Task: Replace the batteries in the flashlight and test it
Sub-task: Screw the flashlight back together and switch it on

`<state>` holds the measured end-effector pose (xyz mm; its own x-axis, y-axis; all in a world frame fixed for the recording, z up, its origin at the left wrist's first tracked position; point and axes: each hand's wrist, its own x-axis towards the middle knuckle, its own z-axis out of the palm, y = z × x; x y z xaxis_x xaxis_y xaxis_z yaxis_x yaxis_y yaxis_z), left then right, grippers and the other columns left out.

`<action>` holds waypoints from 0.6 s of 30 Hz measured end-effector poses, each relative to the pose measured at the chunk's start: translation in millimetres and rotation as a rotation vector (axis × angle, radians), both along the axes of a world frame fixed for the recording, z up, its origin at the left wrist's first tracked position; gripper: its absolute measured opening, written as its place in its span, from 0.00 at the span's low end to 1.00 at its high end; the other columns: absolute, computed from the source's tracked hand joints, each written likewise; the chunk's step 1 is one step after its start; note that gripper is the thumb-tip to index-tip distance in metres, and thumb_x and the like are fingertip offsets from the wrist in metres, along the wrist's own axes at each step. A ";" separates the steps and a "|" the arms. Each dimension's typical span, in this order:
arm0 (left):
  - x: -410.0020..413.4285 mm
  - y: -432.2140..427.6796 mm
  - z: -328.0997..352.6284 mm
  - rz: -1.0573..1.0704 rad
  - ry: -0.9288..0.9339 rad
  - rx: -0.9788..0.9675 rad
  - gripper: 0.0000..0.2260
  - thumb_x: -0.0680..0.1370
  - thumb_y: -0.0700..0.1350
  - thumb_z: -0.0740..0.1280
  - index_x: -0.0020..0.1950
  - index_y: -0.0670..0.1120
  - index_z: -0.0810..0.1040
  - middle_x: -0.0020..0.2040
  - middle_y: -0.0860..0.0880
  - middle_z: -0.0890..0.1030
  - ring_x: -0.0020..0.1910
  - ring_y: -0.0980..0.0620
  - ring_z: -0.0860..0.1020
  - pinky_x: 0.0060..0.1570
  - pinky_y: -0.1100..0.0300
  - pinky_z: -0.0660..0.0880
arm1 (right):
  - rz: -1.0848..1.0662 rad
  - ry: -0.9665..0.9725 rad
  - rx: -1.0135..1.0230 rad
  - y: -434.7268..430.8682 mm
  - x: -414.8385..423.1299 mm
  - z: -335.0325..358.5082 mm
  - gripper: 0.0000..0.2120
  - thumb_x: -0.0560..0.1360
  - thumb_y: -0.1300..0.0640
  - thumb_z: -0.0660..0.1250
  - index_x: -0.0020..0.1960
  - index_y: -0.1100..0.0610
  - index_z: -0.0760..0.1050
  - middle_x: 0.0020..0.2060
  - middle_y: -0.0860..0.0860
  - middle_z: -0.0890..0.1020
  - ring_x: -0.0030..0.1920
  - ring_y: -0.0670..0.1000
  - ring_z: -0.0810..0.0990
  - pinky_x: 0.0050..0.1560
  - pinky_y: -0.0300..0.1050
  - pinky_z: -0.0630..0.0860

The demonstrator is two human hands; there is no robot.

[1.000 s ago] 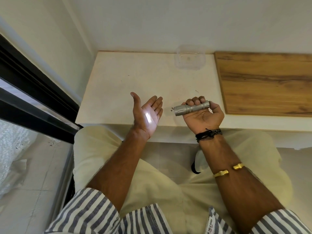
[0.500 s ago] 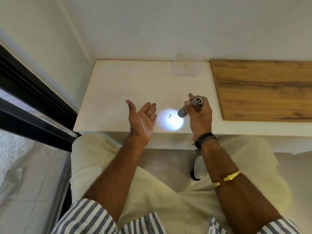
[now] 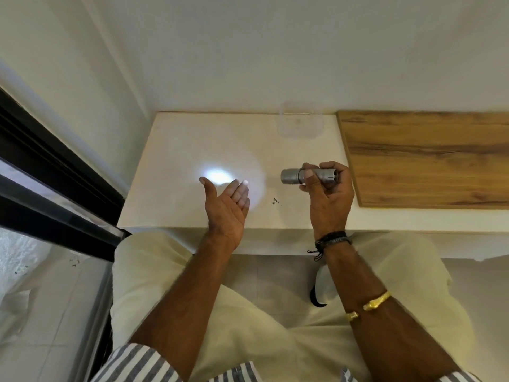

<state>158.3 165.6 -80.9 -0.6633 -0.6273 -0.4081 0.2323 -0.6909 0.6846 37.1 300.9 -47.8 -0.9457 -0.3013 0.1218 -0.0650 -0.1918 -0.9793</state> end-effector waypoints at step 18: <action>-1.0 3.0 4.4 -0.058 0.022 0.035 0.48 0.74 0.77 0.43 0.80 0.41 0.56 0.79 0.41 0.63 0.79 0.45 0.59 0.79 0.49 0.51 | 0.099 -0.673 -0.513 2.0 -12.0 -10.4 0.07 0.80 0.60 0.66 0.58 0.59 0.75 0.51 0.57 0.84 0.59 0.60 0.83 0.64 0.58 0.80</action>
<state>157.3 168.5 -76.4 -0.7070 -0.5731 -0.4143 0.2059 -0.7273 0.6547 25.2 302.8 -58.1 -0.8376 -0.4476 -0.3132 0.5406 -0.5964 -0.5934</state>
